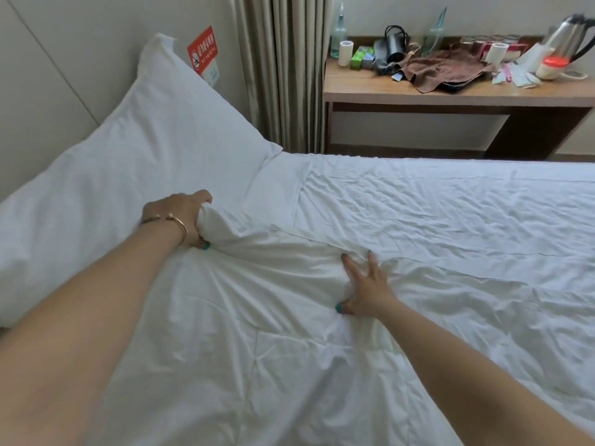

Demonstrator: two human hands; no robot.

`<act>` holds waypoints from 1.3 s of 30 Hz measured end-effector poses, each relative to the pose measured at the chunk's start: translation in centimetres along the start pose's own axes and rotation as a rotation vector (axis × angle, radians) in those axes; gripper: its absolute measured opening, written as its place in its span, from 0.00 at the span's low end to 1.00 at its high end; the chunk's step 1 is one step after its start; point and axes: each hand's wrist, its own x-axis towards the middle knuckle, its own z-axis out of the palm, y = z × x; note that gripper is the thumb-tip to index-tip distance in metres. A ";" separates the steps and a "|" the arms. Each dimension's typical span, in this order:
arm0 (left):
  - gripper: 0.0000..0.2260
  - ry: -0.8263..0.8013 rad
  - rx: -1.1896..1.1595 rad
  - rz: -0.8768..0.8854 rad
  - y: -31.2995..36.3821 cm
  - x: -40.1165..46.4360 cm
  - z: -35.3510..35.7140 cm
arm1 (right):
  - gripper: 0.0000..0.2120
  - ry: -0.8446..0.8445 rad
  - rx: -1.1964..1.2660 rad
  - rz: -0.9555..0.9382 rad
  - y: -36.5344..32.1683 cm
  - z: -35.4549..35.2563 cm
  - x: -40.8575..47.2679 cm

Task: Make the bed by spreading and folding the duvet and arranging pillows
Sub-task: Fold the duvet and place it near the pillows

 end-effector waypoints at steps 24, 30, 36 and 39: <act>0.36 0.249 -0.051 0.453 18.4 4.7 29.3 | 0.47 0.016 -0.230 0.152 10.3 11.1 9.7; 0.35 0.310 -0.175 0.433 20.1 5.7 31.8 | 0.44 0.256 -0.207 0.097 12.3 14.0 10.8; 0.36 0.329 -0.337 0.500 20.8 6.1 32.4 | 0.44 0.307 -0.190 0.074 12.6 14.6 11.3; 0.35 0.316 -0.303 0.479 20.7 6.3 32.7 | 0.44 0.267 -0.188 0.099 12.4 14.1 11.3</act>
